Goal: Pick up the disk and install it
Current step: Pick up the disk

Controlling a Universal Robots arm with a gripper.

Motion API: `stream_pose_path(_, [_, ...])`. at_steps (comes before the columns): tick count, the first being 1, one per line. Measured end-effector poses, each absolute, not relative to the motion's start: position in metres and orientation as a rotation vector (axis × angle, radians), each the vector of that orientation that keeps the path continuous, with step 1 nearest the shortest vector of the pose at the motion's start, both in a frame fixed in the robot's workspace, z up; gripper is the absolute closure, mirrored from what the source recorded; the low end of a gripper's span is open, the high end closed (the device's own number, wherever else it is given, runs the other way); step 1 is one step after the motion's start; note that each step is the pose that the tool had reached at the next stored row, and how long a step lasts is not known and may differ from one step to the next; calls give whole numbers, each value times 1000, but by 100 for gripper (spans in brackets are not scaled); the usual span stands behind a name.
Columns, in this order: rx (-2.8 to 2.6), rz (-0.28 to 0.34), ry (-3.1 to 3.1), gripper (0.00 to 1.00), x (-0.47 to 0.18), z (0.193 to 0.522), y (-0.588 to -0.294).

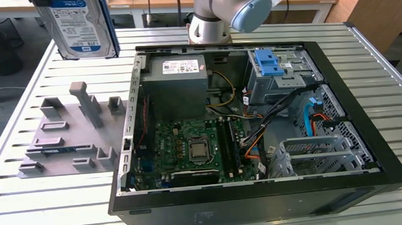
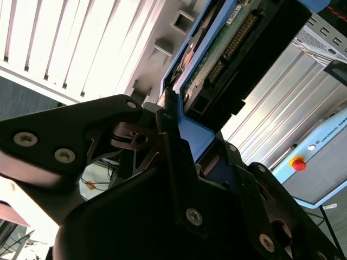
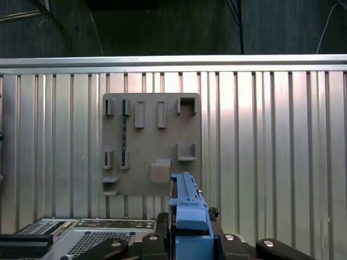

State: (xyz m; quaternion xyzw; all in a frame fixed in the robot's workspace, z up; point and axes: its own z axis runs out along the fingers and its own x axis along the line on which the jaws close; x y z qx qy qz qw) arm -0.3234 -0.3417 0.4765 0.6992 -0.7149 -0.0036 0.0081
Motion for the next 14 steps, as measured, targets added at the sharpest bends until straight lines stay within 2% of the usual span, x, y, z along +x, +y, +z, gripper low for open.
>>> stream_pose_path(14, [2185,-11,-2234,64,-301,477,-342])
